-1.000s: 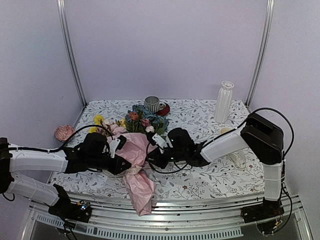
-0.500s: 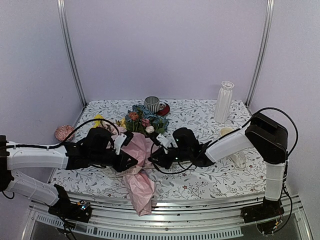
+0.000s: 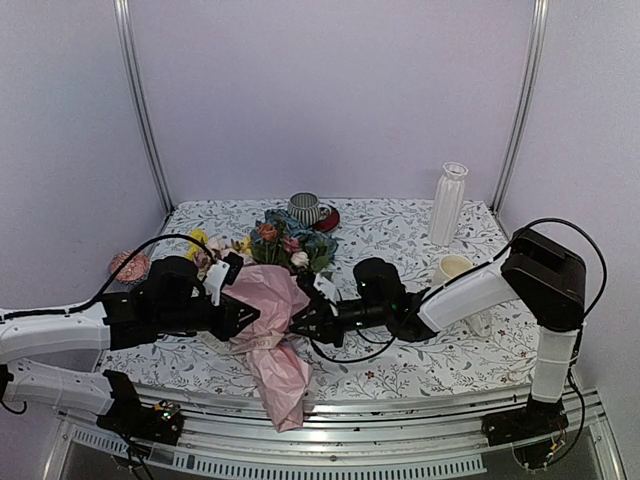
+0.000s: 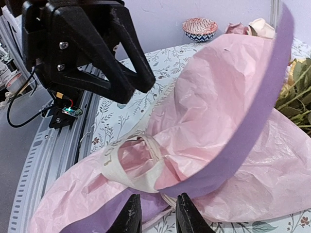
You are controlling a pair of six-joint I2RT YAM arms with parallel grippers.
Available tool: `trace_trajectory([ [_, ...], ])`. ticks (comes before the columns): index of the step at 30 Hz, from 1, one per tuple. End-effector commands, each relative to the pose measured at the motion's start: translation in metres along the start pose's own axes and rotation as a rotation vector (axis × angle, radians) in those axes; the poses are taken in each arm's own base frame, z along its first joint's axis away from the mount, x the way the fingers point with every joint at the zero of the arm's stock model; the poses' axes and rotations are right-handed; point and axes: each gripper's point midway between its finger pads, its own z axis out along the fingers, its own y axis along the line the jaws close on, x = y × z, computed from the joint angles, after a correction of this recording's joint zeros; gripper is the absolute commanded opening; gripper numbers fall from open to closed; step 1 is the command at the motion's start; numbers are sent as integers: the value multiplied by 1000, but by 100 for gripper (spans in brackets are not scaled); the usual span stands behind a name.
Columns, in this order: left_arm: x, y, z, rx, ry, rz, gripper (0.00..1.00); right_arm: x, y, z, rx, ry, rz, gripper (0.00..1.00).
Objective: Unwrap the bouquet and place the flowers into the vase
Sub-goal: Untie the half-tied ribbon from the tied bouquet.
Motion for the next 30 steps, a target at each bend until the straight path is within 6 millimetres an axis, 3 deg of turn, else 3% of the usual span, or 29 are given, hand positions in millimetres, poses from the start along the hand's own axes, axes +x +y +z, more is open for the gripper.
trace_trajectory([
  [1,12,2,-6,-4,11,-16,25,-14,22,3,-83,-45,-53,26],
  [7,16,-9,-11,71,3,-18,26,-19,16,23,-87,-47,27,27],
  [12,24,-23,-13,158,16,-13,28,-16,-2,43,-37,-5,90,26],
  [17,38,-20,-6,155,67,-19,31,5,-32,55,72,67,147,23],
  [21,53,-15,9,132,142,-41,31,27,-61,54,144,120,234,21],
  [24,64,-10,20,100,191,-44,33,33,-75,51,189,145,267,21],
  [30,82,9,27,-20,264,-64,34,21,-68,42,177,159,212,22],
])
